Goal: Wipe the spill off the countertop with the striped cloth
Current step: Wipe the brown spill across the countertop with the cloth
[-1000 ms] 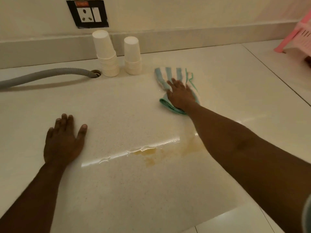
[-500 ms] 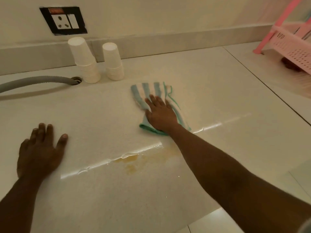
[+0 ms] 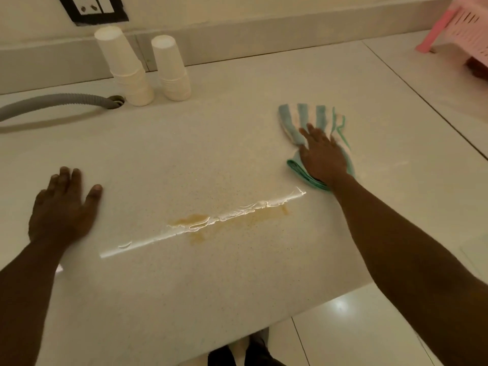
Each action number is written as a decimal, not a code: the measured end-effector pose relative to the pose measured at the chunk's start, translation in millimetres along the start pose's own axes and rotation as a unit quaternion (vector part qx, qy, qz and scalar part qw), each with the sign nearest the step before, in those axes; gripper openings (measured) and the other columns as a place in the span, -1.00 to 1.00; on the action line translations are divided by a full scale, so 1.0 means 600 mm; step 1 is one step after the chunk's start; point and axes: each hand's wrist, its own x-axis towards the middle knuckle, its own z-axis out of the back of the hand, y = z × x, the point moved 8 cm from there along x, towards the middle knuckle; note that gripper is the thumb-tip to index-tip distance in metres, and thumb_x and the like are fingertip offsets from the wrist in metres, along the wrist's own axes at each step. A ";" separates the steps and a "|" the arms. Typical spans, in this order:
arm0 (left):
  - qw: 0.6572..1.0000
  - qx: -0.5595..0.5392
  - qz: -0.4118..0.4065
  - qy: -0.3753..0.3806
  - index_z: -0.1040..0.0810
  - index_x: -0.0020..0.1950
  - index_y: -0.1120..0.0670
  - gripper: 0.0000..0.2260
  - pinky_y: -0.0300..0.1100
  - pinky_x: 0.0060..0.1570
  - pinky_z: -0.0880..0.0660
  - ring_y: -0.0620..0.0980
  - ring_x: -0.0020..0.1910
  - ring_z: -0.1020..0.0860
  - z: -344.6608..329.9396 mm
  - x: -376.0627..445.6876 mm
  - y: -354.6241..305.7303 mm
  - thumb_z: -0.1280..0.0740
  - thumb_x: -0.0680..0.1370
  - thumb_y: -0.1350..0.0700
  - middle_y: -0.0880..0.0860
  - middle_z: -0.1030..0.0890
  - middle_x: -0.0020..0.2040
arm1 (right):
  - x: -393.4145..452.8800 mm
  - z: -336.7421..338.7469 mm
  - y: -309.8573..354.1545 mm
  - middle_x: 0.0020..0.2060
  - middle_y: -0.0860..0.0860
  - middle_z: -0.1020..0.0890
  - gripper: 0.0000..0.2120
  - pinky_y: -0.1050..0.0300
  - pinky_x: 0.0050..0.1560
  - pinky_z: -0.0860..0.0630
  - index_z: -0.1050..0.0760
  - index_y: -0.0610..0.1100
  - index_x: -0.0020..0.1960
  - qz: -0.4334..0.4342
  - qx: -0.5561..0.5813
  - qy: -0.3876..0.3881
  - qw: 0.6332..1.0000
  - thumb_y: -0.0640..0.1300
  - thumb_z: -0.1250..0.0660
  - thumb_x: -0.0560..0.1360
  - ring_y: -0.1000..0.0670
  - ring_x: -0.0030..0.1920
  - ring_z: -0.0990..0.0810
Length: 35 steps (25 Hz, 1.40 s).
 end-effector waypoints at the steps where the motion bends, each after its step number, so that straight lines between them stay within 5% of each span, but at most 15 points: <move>1: 1.000 0.001 -0.004 0.000 -0.01 0.56 0.07 -0.30 0.16 0.44 -0.08 0.18 0.54 -0.09 0.006 -0.005 -0.010 0.15 0.56 -0.36 0.14 -0.08 0.58 | -0.031 -0.003 -0.002 0.56 -0.06 -0.11 -0.50 -0.17 0.50 0.00 -0.09 -0.06 0.55 0.001 -0.003 -0.007 1.000 -0.02 -0.02 0.63 -0.09 0.55 -0.06; 10: 0.999 -0.019 0.028 0.037 0.02 0.58 0.16 -0.29 0.03 0.52 0.06 0.12 0.57 0.03 0.047 -0.038 -0.050 0.15 0.57 -0.27 0.13 0.03 0.60 | 0.024 -0.057 0.237 0.57 -0.07 -0.05 -0.47 -0.13 0.52 0.08 -0.04 -0.08 0.56 0.086 -0.008 0.026 0.996 0.02 -0.01 0.63 -0.07 0.56 0.00; 13: 0.998 -0.038 0.029 0.051 0.09 0.58 0.12 -0.32 -0.02 0.52 0.10 0.05 0.58 0.07 0.046 -0.042 -0.050 0.15 0.58 -0.27 0.07 0.08 0.60 | -0.031 -0.094 0.357 0.57 -0.05 -0.06 -0.47 -0.13 0.51 0.08 -0.04 -0.06 0.56 0.217 -0.022 0.048 0.975 0.04 -0.01 0.63 -0.06 0.55 -0.02; 16: 0.997 -0.063 0.018 0.050 0.11 0.59 0.08 -0.28 -0.09 0.52 0.08 -0.02 0.57 0.06 0.055 -0.058 -0.040 0.16 0.55 -0.32 0.02 0.07 0.61 | -0.093 -0.101 0.341 0.55 -0.01 -0.16 -0.49 -0.15 0.48 -0.04 -0.15 -0.02 0.54 0.322 -0.030 0.045 0.945 0.02 -0.08 0.61 -0.04 0.53 -0.15; 20: 0.995 -0.057 0.082 0.014 0.03 0.59 0.05 -0.34 -0.13 0.51 0.05 -0.04 0.57 0.01 0.061 -0.121 0.011 0.07 0.59 -0.28 -0.01 0.00 0.60 | 0.021 -0.072 0.242 0.54 -0.08 -0.19 -0.51 -0.25 0.46 -0.09 -0.16 -0.06 0.53 0.203 -0.040 -0.002 0.978 0.02 -0.05 0.63 -0.14 0.52 -0.18; 23: 0.989 -0.073 0.129 -0.020 -0.05 0.57 0.14 -0.42 -0.08 0.52 0.04 0.02 0.57 -0.02 0.062 -0.139 0.021 0.02 0.63 -0.15 0.07 -0.06 0.60 | 0.070 -0.079 0.280 0.56 -0.08 -0.13 -0.47 -0.25 0.48 0.03 -0.11 -0.08 0.54 0.128 -0.022 -0.006 0.991 0.05 -0.03 0.61 -0.15 0.54 -0.08; 28: 0.988 -0.081 0.127 -0.035 -0.06 0.57 0.12 -0.44 -0.12 0.52 0.05 -0.01 0.57 -0.02 0.061 -0.134 0.016 0.03 0.64 -0.12 0.05 -0.07 0.60 | -0.044 -0.132 0.481 0.56 -0.02 -0.08 -0.41 -0.18 0.50 0.09 -0.07 -0.04 0.55 0.239 -0.023 0.037 0.970 0.18 0.01 0.59 -0.10 0.55 -0.05; 31: 0.988 -0.091 0.121 -0.040 -0.06 0.57 0.10 -0.44 -0.14 0.51 0.06 -0.04 0.57 0.00 0.065 -0.140 0.020 0.06 0.64 -0.14 0.03 -0.05 0.60 | -0.109 -0.129 0.466 0.56 0.07 -0.07 -0.35 -0.12 0.51 0.09 -0.02 0.07 0.56 0.335 -0.050 0.059 0.939 0.32 0.16 0.55 -0.03 0.55 -0.05; 35: 0.987 -0.093 0.126 -0.046 -0.06 0.57 0.10 -0.45 -0.17 0.50 0.10 -0.03 0.57 0.00 0.066 -0.138 0.010 0.07 0.64 -0.12 0.04 -0.05 0.60 | -0.015 -0.113 0.418 0.57 0.02 -0.06 -0.35 -0.19 0.51 0.11 -0.01 0.07 0.56 0.240 -0.053 0.050 0.968 0.32 0.19 0.55 -0.07 0.56 -0.01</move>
